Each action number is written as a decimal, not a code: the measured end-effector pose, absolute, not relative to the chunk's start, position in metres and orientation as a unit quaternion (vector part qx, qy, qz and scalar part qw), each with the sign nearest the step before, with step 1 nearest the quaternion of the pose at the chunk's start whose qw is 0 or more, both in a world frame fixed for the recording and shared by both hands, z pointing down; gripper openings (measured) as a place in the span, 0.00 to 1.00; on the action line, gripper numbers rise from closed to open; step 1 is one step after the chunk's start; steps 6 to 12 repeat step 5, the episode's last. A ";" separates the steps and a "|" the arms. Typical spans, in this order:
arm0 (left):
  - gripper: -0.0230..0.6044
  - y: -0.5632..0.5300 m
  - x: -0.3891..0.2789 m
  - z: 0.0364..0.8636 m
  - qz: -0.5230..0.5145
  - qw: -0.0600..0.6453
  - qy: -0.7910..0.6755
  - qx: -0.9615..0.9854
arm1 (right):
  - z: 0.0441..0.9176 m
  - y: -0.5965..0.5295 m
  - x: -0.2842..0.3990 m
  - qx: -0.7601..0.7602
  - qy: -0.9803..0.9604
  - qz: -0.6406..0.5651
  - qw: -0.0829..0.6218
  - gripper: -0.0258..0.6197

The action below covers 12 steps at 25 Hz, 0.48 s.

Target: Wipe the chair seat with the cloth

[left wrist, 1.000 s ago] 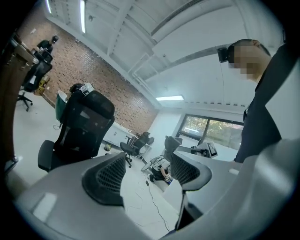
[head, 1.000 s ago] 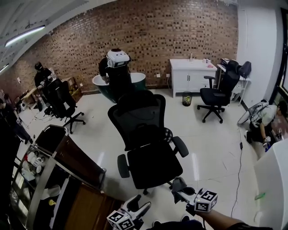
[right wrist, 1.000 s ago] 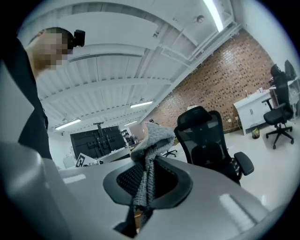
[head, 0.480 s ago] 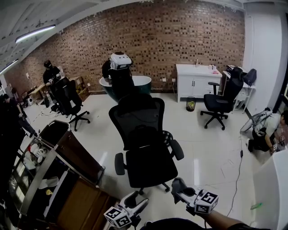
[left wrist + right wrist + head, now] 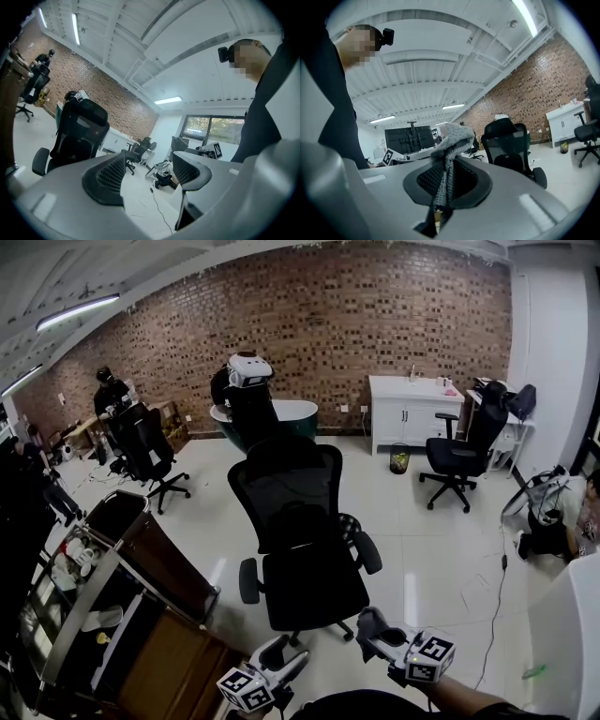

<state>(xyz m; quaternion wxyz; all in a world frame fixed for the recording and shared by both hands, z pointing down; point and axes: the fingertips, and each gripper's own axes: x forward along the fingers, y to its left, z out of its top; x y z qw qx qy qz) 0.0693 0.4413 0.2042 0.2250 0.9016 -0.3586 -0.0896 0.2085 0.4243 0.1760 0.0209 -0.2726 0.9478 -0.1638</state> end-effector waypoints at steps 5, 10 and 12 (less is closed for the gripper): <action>0.57 0.444 0.075 0.205 -0.096 0.223 -0.361 0.901 | 0.171 0.426 0.212 -0.266 0.950 -0.161 0.024 0.08; 0.57 0.444 0.075 0.205 -0.096 0.223 -0.361 0.901 | 0.171 0.426 0.212 -0.266 0.950 -0.161 0.024 0.08; 0.57 0.444 0.075 0.205 -0.096 0.223 -0.361 0.901 | 0.171 0.426 0.212 -0.266 0.950 -0.161 0.024 0.08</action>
